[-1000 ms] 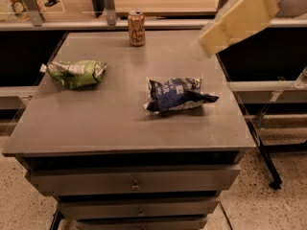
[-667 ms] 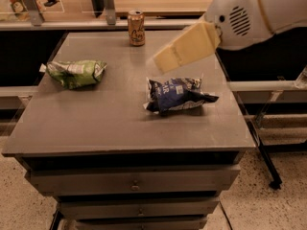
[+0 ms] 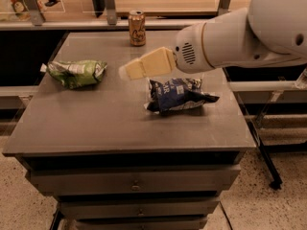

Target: Move orange can near blue chip bag

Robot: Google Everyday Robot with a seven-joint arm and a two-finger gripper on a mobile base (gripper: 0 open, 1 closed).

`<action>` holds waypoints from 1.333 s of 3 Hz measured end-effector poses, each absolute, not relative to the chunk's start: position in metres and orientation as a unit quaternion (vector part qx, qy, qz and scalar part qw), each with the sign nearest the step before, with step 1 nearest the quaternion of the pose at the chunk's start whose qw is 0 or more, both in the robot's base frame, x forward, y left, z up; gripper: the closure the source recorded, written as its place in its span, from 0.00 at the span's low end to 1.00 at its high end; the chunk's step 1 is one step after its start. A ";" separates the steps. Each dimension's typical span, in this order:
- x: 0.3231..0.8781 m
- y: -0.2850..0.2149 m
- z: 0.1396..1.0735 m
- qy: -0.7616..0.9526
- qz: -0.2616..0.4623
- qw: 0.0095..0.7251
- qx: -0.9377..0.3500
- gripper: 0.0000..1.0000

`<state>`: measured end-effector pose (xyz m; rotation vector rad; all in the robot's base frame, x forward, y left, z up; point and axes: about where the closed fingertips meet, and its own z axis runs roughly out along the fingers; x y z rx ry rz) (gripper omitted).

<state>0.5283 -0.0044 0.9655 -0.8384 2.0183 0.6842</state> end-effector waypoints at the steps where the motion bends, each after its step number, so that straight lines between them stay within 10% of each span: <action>1: 0.564 0.000 0.955 0.784 0.276 0.444 -0.336 0.00; 4: 0.644 -0.002 0.932 0.735 0.294 0.462 -0.399 0.00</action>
Offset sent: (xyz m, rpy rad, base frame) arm 0.1203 -0.0106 -0.0437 0.0285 -0.1707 0.1367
